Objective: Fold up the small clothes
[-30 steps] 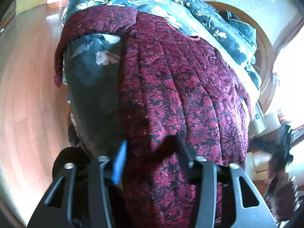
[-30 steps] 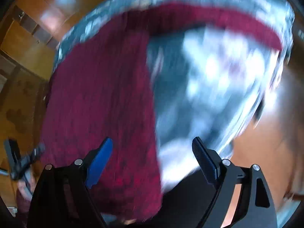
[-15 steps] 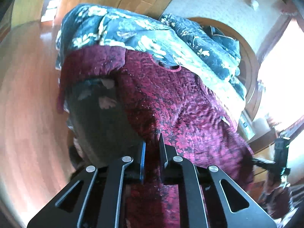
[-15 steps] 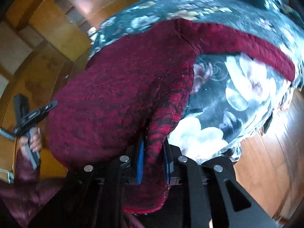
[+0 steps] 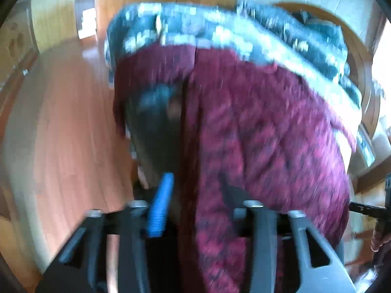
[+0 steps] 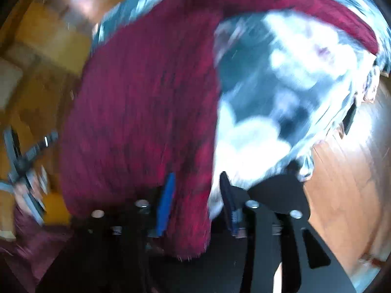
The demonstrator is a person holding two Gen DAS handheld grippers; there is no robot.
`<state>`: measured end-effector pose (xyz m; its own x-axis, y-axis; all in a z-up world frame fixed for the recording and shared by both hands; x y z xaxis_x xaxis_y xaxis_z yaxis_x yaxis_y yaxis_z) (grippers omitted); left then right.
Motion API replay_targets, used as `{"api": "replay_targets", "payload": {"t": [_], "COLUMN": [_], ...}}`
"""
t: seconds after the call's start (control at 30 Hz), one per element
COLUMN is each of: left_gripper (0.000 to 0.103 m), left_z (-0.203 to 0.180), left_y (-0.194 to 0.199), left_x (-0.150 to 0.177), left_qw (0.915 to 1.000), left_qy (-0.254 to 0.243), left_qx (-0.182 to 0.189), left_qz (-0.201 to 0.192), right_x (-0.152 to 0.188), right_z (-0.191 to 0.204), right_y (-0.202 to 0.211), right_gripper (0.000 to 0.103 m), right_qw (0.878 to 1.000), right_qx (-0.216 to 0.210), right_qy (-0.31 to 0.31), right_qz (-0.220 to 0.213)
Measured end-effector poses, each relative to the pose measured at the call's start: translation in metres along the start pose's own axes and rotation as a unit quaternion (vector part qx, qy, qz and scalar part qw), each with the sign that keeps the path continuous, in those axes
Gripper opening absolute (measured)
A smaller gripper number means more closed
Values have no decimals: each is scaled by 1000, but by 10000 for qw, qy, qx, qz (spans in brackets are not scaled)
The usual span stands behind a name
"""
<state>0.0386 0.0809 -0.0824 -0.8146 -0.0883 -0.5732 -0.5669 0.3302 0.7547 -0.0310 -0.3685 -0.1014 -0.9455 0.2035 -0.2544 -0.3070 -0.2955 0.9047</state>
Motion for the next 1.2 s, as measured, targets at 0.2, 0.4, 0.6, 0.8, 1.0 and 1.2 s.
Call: {"api": "replay_targets", "payload": {"t": [0.2,0.4,0.6,0.8,1.0,1.2], "left_gripper": [67,74,74,71,70,70], "left_z": [-42,-78,-71,-69,-69,-67], "left_y": [-15,-47,-76,-85,-91,-90], "left_x": [-30,-32,-25,-29,-35,-45], "left_qw": [9977,9972,9973,9971,9969,9968], "left_qy": [-104,-416,-244,-247,-250,-250], "left_qx": [577,611,589,500,541,610], "left_qz": [-350,-124,371,512,513,459], "right_x": [-69,-133,-162,-194,-220,-259], "right_z": [-93,-196,-265,-311,-279,-198], "right_y": [17,2,-18,2,37,67], "right_gripper": [47,49,46,9,8,9], "right_qw": [9646,8619,8010,8129,8595,9004], "right_qx": [-634,-1414,-1476,-489,773,346], "right_qy": [-2270,-4507,-5485,-5456,-4567,-3400], "right_qz": [-1180,-1842,-1888,-1978,-2160,-2692]}}
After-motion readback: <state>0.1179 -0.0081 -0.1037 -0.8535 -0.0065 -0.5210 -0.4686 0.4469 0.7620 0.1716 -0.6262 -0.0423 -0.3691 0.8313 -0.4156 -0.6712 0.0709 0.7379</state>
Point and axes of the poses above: each gripper's, at about its wrist camera, not at the fingertips, and y roughly against the way its jaws point, z to its left, x to its underside, the point moved 3 cm from there along -y, roughly the way its jaws point, and after that the axes turned 9 degrees about x, right-handed, at the moved point
